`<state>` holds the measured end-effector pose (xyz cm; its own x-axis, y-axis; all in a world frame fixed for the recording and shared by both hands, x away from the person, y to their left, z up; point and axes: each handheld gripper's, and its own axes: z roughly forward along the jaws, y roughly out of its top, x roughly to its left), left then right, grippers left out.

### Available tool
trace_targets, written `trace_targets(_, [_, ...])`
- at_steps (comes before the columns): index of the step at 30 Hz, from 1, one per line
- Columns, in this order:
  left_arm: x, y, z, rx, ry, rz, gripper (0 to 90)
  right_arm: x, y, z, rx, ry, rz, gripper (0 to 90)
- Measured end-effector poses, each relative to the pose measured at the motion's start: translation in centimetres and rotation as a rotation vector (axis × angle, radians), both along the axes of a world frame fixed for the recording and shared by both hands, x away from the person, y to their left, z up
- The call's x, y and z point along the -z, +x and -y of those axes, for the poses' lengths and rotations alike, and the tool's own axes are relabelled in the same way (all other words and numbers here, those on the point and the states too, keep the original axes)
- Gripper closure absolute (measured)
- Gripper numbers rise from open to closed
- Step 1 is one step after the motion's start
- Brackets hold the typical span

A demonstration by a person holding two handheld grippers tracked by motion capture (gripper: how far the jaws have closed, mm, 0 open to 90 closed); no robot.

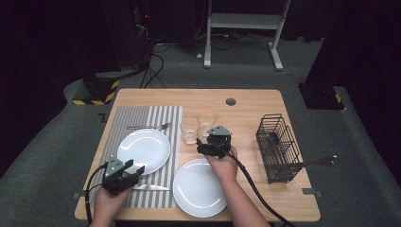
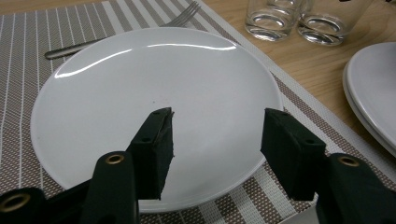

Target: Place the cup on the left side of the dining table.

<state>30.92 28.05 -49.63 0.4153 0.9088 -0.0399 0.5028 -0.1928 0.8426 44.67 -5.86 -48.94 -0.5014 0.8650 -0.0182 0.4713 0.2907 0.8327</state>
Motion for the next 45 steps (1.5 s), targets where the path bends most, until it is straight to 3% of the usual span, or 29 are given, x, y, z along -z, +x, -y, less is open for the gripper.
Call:
trace_targets(9, [0.0, 0.0, -0.1, -0.008, -0.011, -0.002, 43.9, 0.1, 0.5, -0.3, 0.004, 0.026, -0.033, 15.4])
trace_targets(16, [0.1, 0.0, 0.0, -0.007, -0.003, -0.004, 44.0, 0.1, 0.5, -0.2, 0.0, 0.034, -0.026, 17.7])
trace_targets(23, [0.0, -0.1, 0.0, -0.004, -0.013, 0.001, 44.0, -0.1, 0.2, -0.1, -0.002, 0.014, -0.038, 18.1])
trace_targets(45, [0.2, 0.0, 0.3, 0.01, 0.0, -0.002, 43.8, -3.1, -3.1, 1.0, -0.01, 0.058, 0.051, 18.2])
